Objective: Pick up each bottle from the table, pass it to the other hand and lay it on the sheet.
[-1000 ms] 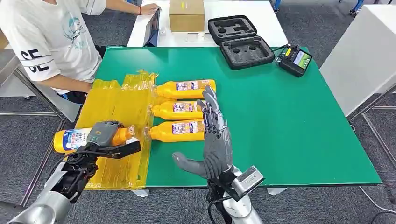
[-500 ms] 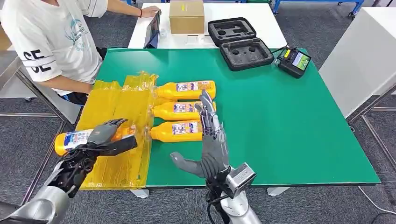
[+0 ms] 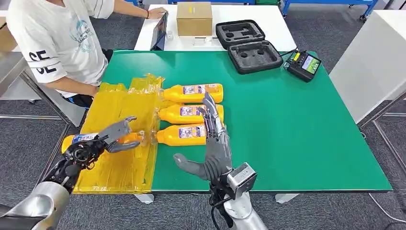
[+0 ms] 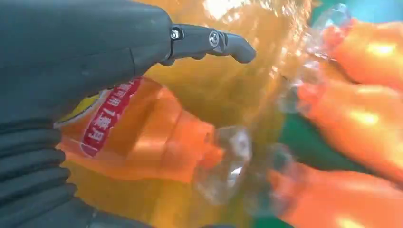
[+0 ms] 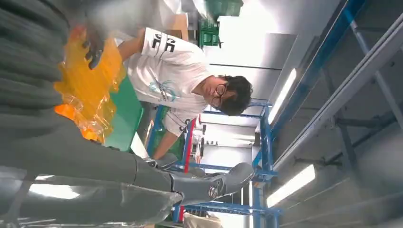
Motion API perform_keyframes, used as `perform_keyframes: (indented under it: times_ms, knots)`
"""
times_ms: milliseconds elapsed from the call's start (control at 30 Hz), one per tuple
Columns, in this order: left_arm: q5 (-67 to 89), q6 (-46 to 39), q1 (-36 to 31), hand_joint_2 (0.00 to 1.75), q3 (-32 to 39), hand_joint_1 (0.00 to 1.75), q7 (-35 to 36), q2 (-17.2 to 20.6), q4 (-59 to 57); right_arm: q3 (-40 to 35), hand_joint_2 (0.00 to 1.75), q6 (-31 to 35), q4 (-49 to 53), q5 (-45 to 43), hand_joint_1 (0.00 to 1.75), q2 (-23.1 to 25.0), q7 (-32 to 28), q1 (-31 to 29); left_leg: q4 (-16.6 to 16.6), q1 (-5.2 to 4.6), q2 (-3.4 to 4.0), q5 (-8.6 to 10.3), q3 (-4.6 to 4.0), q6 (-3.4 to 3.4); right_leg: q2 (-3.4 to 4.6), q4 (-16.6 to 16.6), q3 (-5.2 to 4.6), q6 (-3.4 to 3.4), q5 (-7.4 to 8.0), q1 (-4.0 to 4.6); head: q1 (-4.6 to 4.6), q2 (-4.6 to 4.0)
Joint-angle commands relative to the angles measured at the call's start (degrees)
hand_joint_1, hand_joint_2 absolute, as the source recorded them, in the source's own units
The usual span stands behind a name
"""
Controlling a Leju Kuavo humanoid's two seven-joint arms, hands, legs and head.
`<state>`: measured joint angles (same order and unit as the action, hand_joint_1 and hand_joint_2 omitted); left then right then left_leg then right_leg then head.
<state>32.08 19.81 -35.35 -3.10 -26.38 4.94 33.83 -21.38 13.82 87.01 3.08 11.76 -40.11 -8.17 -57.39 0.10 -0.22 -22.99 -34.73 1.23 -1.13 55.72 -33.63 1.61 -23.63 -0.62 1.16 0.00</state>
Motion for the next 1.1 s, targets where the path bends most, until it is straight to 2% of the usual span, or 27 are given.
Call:
perform_keyframes:
  times_ms: [33, 133, 200, 233, 300, 333, 367, 400, 433, 467, 500, 533, 667, 767, 833, 933, 1100]
  knots:
    - [-12.7, 2.7, 0.6, 0.00, 6.1, 0.00, 0.4, -4.3, -7.3, 1.2, 1.75, 1.8, -4.5, 1.6, 0.00, 0.3, 0.1, -1.3, 0.2, 0.01, 0.18, -0.02, 0.16, -0.05, 0.25, -0.2, 0.11, -0.04, 0.06, 0.01, 0.02, 0.00]
    - [-13.0, 2.5, 0.5, 0.00, 5.9, 0.00, 0.7, -4.4, -7.3, 1.2, 1.75, 1.8, -4.3, 1.6, 0.00, 0.3, 0.1, -1.2, 0.1, -0.03, 0.13, -0.03, 0.12, -0.04, 0.19, -0.1, 0.06, -0.02, 0.03, -0.03, 0.02, 0.00]
    - [-11.9, -22.1, 1.2, 0.00, 5.7, 0.00, -6.8, -5.8, -2.9, 1.4, 1.75, 2.9, -3.3, 3.1, 0.00, 0.1, 0.2, -0.3, 0.1, 0.00, 0.10, -0.02, 0.08, -0.06, 0.18, -0.1, 0.03, -0.04, 0.04, 0.00, -0.02, 0.00]
    - [-11.2, -33.1, 1.3, 1.75, 6.5, 0.00, -9.8, -6.6, -0.4, 1.0, 1.75, 3.9, -3.2, 4.6, 0.00, -0.1, 0.3, 0.0, 0.1, -0.02, 0.02, -0.01, 0.07, -0.06, 0.09, -0.1, 0.03, -0.04, 0.01, -0.01, 0.02, 0.00]
    - [-11.7, -32.8, 1.6, 1.75, 5.7, 0.00, -8.5, -6.3, 1.2, 1.0, 1.75, 4.0, -3.2, 4.6, 0.00, -0.1, 0.3, 0.1, 0.1, 0.03, 0.04, -0.04, 0.03, -0.06, 0.11, -0.1, 0.00, -0.04, 0.01, 0.04, 0.00, 0.00]
    - [-9.8, -43.1, 2.6, 1.75, 6.0, 0.00, -11.9, -6.4, 3.8, 0.5, 1.75, 5.3, -3.6, 6.7, 0.00, -0.4, 0.7, -0.2, 0.0, 0.03, 0.00, -0.04, -0.07, -0.05, 0.06, -0.1, -0.09, -0.02, 0.01, 0.04, 0.00, 0.00]
    - [-10.5, -51.7, 4.7, 1.75, 6.0, 0.00, -13.6, -6.2, 9.0, -1.2, 1.75, 8.1, -5.2, 12.4, 0.00, -1.5, 3.0, -1.2, 0.0, 0.05, 0.12, -0.04, -0.19, -0.04, 0.16, 0.0, -0.27, -0.03, 0.05, 0.06, 0.00, 0.00]
    - [-9.8, -58.2, 6.7, 1.75, 2.5, 0.00, -13.6, -4.7, 13.4, -2.1, 1.75, 10.5, -6.9, 19.5, 0.00, -2.3, 6.4, -1.9, -0.1, 0.08, 0.24, -0.08, -0.27, -0.07, 0.28, 0.0, -0.38, -0.05, 0.07, 0.10, -0.02, 0.00]
    - [-11.4, -59.8, 9.3, 1.75, 3.3, 0.00, -13.6, -4.3, 19.1, -2.8, 1.75, 12.5, -9.2, 28.1, 0.00, -3.2, 10.8, -2.5, 0.0, 0.04, 0.25, -0.02, -0.38, -0.07, 0.23, 0.0, -0.48, -0.04, 0.09, 0.08, -0.02, 0.00]
    - [-4.1, -59.8, 12.5, 1.75, 9.6, 0.00, -13.6, -6.2, 26.3, -3.2, 1.75, 13.1, -12.6, 39.0, 0.00, -4.3, 18.0, -3.4, 0.0, 0.03, 0.34, 0.00, -0.38, -0.04, 0.32, -0.1, -0.52, -0.05, 0.12, 0.07, 0.02, 0.00]
    - [-3.3, -59.8, 14.8, 1.75, 11.7, 0.00, -13.6, -7.3, 31.5, -2.6, 1.75, 12.1, -14.6, 43.3, 0.00, -4.6, 21.7, -3.8, 0.0, 0.03, 0.36, -0.04, -0.40, -0.05, 0.35, -0.1, -0.50, -0.06, 0.09, 0.07, 0.00, 0.00]
    - [-3.3, -59.8, 14.8, 1.75, 11.7, 0.00, -13.6, -7.3, 31.5, -2.6, 1.75, 12.1, -14.6, 43.3, 0.00, -4.6, 21.7, -3.8, 0.0, 0.08, 0.42, -0.02, -0.40, -0.03, 0.36, -0.1, -0.50, -0.04, 0.13, 0.11, 0.00, 0.00]
    - [-5.7, -59.8, 19.8, 1.75, 16.5, 0.00, -13.6, -10.4, 45.5, -0.1, 1.75, 6.6, -24.2, 57.3, 0.00, -6.4, 36.0, -7.2, 0.0, 0.08, 0.49, -0.15, -0.32, -0.07, 0.49, -0.1, -0.46, 0.00, -0.01, 0.10, -0.02, 0.00]
    - [-9.0, -59.8, 21.4, 1.75, 17.4, 0.00, -13.6, -12.4, 52.5, 2.6, 1.75, 5.7, -33.0, 59.5, 0.00, -7.8, 40.5, -11.1, -0.1, 0.13, 0.50, -0.16, -0.56, -0.03, 0.50, -0.1, -0.64, 0.01, 0.02, 0.12, 0.00, 0.00]
    - [-9.8, -59.8, 22.5, 1.75, 16.9, 0.00, -13.6, -13.4, 56.1, 4.5, 1.75, 6.5, -37.1, 59.7, 0.00, -7.9, 40.8, -12.8, -0.1, 0.11, 0.49, -0.16, -0.60, -0.03, 0.50, -0.1, -0.69, 0.01, 0.01, 0.11, -0.02, 0.00]
    - [-11.8, -59.8, 23.3, 1.75, 15.0, 0.00, -13.6, -13.3, 57.3, 6.3, 1.75, 4.9, -39.2, 59.6, 0.00, -8.0, 41.7, -13.3, -0.1, 0.03, 0.33, -0.08, -0.78, -0.03, 0.31, -0.1, -0.83, 0.04, 0.02, 0.05, -0.02, 0.00]
    - [-12.2, -59.8, 23.6, 1.75, 14.6, 0.00, -13.6, -13.4, 57.3, 7.4, 1.75, 4.1, -40.6, 61.0, 0.00, -7.7, 42.3, -14.3, -0.1, 0.05, 0.33, -0.16, -0.62, -0.08, 0.35, 0.0, -0.69, 0.00, -0.05, 0.06, 0.00, 0.00]
